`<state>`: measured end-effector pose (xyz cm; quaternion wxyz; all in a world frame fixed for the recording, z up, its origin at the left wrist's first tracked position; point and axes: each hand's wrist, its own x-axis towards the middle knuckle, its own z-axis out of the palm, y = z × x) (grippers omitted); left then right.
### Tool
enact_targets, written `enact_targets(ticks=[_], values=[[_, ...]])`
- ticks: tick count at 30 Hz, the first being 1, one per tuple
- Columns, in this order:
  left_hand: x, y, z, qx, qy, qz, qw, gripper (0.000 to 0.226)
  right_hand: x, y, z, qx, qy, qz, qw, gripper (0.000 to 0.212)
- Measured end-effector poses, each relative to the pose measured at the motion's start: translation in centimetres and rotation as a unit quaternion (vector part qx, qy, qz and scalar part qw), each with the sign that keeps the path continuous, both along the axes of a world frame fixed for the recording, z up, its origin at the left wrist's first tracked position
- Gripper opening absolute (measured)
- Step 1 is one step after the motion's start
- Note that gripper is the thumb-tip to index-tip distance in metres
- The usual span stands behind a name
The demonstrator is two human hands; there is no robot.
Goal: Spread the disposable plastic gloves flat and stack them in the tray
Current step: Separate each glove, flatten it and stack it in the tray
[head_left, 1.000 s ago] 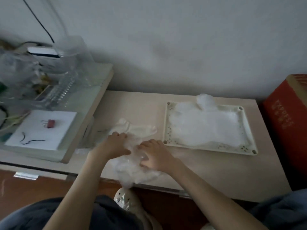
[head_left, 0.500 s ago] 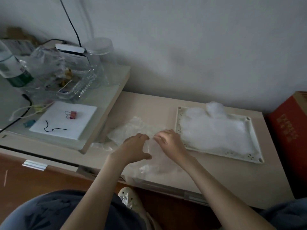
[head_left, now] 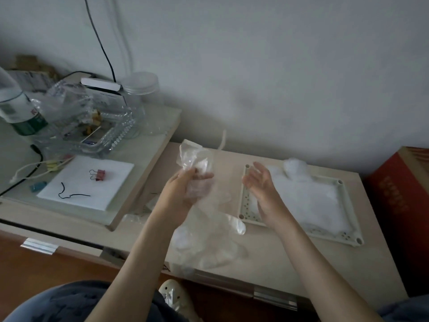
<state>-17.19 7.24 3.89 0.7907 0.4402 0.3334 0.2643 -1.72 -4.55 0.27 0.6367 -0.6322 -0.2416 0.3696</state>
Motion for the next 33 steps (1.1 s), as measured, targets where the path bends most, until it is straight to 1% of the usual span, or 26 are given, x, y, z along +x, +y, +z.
enact_targets(ticks=[1,2,3,5,6,8,9,10,12,13,15,16,17,18,20,21,22,23,24,25,27,29,30,31,33], values=[[0.2,-0.2,0.2,-0.038,-0.046,-0.016,0.998,0.020,0.0,-0.2,-0.2,-0.007,0.051,0.021,0.998,0.107],[0.4,-0.5,0.2,-0.071,-0.087,-0.031,0.993,0.020,-0.1,-0.4,-0.3,-0.014,0.093,0.040,0.995,0.118],[0.6,-1.0,0.4,-0.100,-0.122,-0.043,0.987,0.020,0.0,-0.5,-0.4,-0.017,0.128,0.062,0.990,0.120],[1.2,-1.8,0.5,-0.124,-0.161,-0.063,0.977,0.021,-0.1,-0.8,-0.4,-0.013,0.208,0.123,0.970,0.112],[1.5,-2.1,0.5,-0.126,-0.175,-0.074,0.974,0.023,-0.2,-0.8,-0.2,0.006,0.248,0.153,0.957,0.099],[2.2,-2.6,0.7,-0.120,-0.193,-0.109,0.968,0.032,-0.6,-0.9,0.3,0.080,0.301,0.212,0.926,0.066],[2.6,-2.9,1.0,-0.110,-0.189,-0.130,0.967,0.036,-0.5,-1.0,0.3,0.094,0.314,0.220,0.919,0.062],[2.9,-3.2,1.1,-0.100,-0.186,-0.147,0.966,0.037,-0.3,-1.2,0.3,0.097,0.316,0.229,0.916,0.064],[3.7,-3.7,1.4,-0.094,-0.178,-0.173,0.964,0.034,0.1,-2.0,0.7,0.113,0.312,0.214,0.919,0.070],[4.1,-4.0,1.6,-0.104,-0.177,-0.177,0.963,0.027,0.5,-2.4,0.6,0.118,0.306,0.207,0.922,0.070],[5.1,-4.1,1.1,-0.143,-0.203,-0.185,0.951,0.012,1.7,-3.3,0.4,0.128,0.303,0.162,0.930,0.065],[5.7,-4.2,0.6,-0.161,-0.214,-0.188,0.945,0.013,2.7,-3.8,0.1,0.130,0.303,0.125,0.936,0.061],[6.2,-4.3,0.4,-0.168,-0.218,-0.195,0.941,0.020,3.7,-4.4,-0.1,0.135,0.295,0.098,0.941,0.058],[6.7,-4.2,0.0,-0.169,-0.219,-0.207,0.938,0.033,4.6,-4.9,-0.1,0.133,0.290,0.072,0.945,0.056],[8.0,-4.1,-0.6,-0.186,-0.218,-0.251,0.925,0.072,6.6,-6.4,0.1,0.132,0.260,0.031,0.956,0.051],[8.5,-4.0,-0.8,-0.199,-0.226,-0.264,0.916,0.086,7.5,-7.1,0.1,0.126,0.245,0.010,0.961,0.039],[9.0,-3.7,-1.1,-0.211,-0.229,-0.260,0.914,0.090,8.3,-7.9,0.1,0.122,0.242,-0.010,0.963,0.019],[9.7,-3.6,-1.1,-0.224,-0.221,-0.249,0.916,0.087,9.3,-8.8,-0.1,0.110,0.228,-0.031,0.967,0.016],[10.3,-3.4,-1.1,-0.241,-0.208,-0.232,0.919,0.084,9.9,-9.5,-0.1,0.083,0.207,-0.055,0.973,0.028],[10.9,-3.2,-1.1,-0.251,-0.190,-0.221,0.923,0.084,10.7,-10.1,-0.2,0.051,0.177,-0.065,0.981,0.033],[12.0,-2.9,-1.3,-0.258,-0.141,-0.195,0.936,0.092,12.0,-11.0,-0.9,-0.002,0.090,-0.087,0.992,0.035],[13.0,-2.8,-1.7,-0.252,-0.089,-0.182,0.946,0.098,12.9,-11.4,-1.3,-0.050,0.018,-0.108,0.993,0.035],[13.5,-2.9,-2.0,-0.236,-0.059,-0.189,0.951,0.093,13.1,-11.5,-1.5,-0.066,0.002,-0.126,0.990,0.035],[13.9,-3.3,-2.4,-0.206,-0.024,-0.199,0.958,0.080,13.3,-11.6,-1.7,-0.073,-0.004,-0.142,0.987,0.036],[15.1,-4.1,-3.6,-0.108,0.056,-0.225,0.967,0.039,13.7,-11.7,-2.1,-0.072,0.006,-0.158,0.985,0.037]])
